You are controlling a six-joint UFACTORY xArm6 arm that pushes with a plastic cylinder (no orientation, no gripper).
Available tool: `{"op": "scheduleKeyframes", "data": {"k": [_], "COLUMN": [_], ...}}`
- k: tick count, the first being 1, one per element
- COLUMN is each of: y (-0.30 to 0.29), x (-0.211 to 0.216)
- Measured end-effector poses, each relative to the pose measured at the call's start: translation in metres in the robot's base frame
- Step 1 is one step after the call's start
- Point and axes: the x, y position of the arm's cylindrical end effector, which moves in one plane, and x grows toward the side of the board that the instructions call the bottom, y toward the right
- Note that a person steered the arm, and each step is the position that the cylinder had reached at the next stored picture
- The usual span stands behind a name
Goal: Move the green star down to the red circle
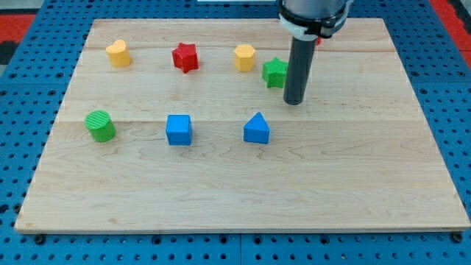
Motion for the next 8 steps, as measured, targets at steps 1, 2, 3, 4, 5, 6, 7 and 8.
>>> {"op": "scheduleKeyframes", "data": {"k": [1,2,3,4,5,6,7,8], "y": [-0.027,-0.030,-0.015,0.002,-0.018,-0.037,-0.041,-0.041], "x": [-0.024,-0.051,-0.060,-0.065,-0.065,-0.069,-0.077,-0.088]}}
